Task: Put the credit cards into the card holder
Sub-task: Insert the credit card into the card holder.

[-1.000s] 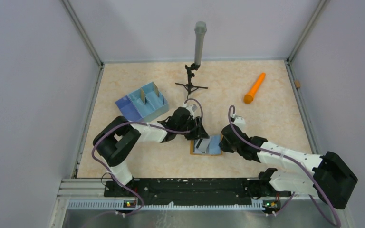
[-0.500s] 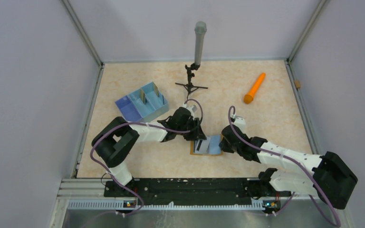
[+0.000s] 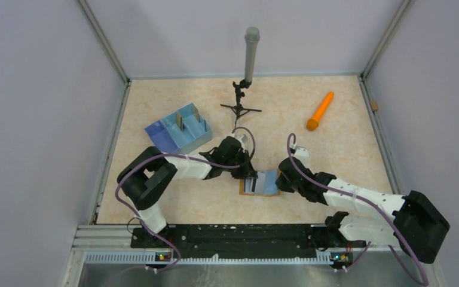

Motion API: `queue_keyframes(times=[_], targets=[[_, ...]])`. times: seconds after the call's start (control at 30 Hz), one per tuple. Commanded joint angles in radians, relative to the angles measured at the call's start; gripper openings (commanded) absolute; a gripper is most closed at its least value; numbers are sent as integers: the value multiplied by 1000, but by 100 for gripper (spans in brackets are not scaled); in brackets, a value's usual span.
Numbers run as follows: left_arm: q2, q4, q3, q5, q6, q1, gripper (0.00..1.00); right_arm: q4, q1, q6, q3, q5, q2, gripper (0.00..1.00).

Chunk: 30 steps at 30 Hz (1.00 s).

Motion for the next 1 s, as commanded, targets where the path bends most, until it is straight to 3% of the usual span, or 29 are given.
queue_keyframes(times=[0.0,0.1,0.6,0.97], targets=[[38,-29,-24,-7,-2,-10,13,9,11,3,-3,31,-4,0],[45,-17,-26,-9,-12,-13,7,10,12,3,-2,30,-4,0],[49,125,-91,-53,-52,-24,0,40,12,9,-15,13,-2,0],[53,267,-134,-81,-88,-24,0,57,11,21,-30,-8,-3,0]])
